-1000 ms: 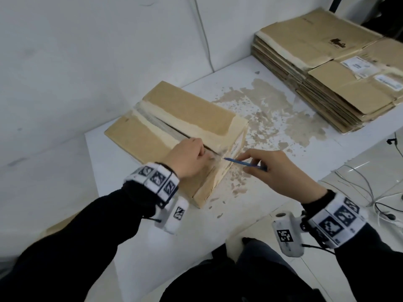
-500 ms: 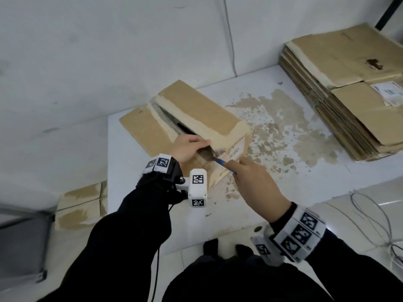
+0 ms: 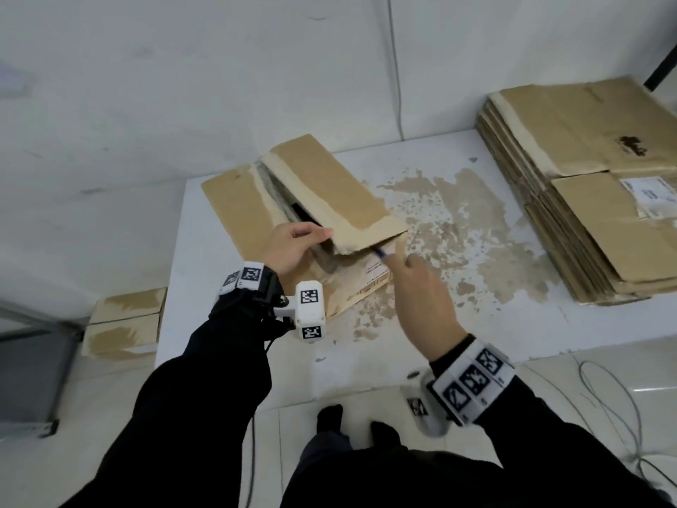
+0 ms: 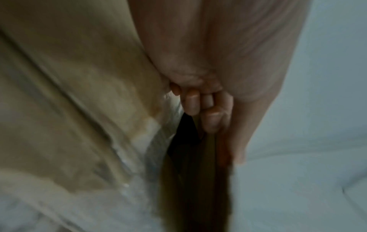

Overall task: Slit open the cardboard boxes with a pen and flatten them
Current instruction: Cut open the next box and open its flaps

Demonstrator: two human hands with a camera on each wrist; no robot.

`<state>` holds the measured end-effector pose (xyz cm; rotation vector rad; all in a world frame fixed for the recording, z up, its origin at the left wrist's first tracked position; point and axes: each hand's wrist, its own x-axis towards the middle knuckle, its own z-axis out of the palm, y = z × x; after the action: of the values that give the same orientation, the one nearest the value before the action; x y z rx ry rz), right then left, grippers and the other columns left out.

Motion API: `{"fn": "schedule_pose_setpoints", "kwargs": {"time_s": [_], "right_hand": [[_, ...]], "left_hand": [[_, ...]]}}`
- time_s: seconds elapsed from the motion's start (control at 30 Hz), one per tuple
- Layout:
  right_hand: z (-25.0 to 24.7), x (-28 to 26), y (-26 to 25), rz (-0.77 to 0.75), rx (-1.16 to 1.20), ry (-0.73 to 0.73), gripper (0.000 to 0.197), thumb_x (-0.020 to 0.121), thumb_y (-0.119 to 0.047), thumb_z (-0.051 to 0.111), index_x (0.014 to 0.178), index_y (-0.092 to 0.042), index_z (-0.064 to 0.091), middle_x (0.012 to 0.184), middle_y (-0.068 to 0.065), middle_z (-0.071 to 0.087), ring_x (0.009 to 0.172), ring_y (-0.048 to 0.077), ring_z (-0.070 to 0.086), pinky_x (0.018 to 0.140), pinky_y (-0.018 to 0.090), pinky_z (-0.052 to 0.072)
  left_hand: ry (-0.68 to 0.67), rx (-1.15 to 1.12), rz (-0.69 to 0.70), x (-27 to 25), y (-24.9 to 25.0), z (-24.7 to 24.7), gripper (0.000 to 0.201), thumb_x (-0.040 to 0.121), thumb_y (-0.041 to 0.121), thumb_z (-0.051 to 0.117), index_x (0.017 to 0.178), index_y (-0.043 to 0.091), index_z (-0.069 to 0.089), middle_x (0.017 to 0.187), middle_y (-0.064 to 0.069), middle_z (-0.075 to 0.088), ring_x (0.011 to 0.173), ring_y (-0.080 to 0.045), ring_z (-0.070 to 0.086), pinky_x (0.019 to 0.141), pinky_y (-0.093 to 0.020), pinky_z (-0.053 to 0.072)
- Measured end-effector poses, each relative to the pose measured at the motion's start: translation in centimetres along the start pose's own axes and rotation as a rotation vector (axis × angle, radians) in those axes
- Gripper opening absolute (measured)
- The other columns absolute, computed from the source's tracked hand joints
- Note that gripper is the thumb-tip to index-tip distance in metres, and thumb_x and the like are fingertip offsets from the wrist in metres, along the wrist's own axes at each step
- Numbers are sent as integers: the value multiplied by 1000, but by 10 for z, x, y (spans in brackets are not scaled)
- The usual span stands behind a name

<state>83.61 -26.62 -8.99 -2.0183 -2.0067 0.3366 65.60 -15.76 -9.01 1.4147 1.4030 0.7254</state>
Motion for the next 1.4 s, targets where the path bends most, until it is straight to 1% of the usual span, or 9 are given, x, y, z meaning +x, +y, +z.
{"fn": "schedule_pose_setpoints", "kwargs": {"time_s": [0.17,0.27,0.33,0.47,0.6,0.8,0.93,1.03,1.4], "right_hand": [[-22,12,28,-140,155,-179,27,97,-8,42,122,-13,52,66,-2,49,50,15,42,47,26,31],[-35,-4,47,-138,378,-291,27,99,-19,46,125,-18,52,82,-9,65,58,12,55,54,23,44],[-37,-2,61,-87,498,-181,18,98,-19,48,112,-19,59,85,-10,67,63,12,58,55,21,45],[-34,14,76,-27,545,4,14,98,-18,45,104,-17,58,79,2,61,55,9,50,47,17,36],[-32,45,84,91,511,108,23,101,-15,39,118,-7,52,110,10,56,90,21,56,70,24,42],[0,45,68,292,830,-49,17,103,-20,31,107,-9,43,105,11,57,92,28,60,73,49,55],[6,31,56,306,953,32,16,102,-20,32,107,-11,45,94,-1,55,88,24,57,77,46,54],[13,31,57,376,1183,4,17,103,-18,31,108,-10,45,107,-9,57,103,10,58,83,34,54],[15,31,70,257,1144,-157,15,102,-16,35,101,-10,49,103,3,55,93,14,58,86,33,55]], "left_hand": [[-33,268,-110,4,9,13,45,85,46,64,73,4,62,67,-6,57,61,-16,49,54,-14,35],[2,367,-79,7,9,21,39,82,43,69,68,11,53,63,-8,62,61,-23,58,65,-21,47],[-43,444,-32,1,9,16,33,84,39,69,75,9,58,72,-8,65,67,-22,59,67,-28,44],[-302,692,58,-12,18,-15,33,84,29,71,66,15,47,62,3,50,55,-9,46,51,-16,33],[-485,1177,61,-6,34,-54,21,82,34,69,77,24,52,78,7,56,77,-14,52,75,-29,32],[-227,1513,-6,16,41,-64,28,91,32,47,107,14,62,108,-5,56,101,-23,50,99,-37,28],[-202,1429,-15,16,27,-45,43,88,47,48,112,12,55,116,-9,49,113,-28,43,100,-41,29],[-175,1019,58,8,25,-36,27,85,43,57,103,24,50,103,1,55,103,-23,50,98,-41,32],[-142,915,216,-6,20,53,62,73,66,63,114,21,49,112,4,51,107,-18,43,96,-39,31]]}}
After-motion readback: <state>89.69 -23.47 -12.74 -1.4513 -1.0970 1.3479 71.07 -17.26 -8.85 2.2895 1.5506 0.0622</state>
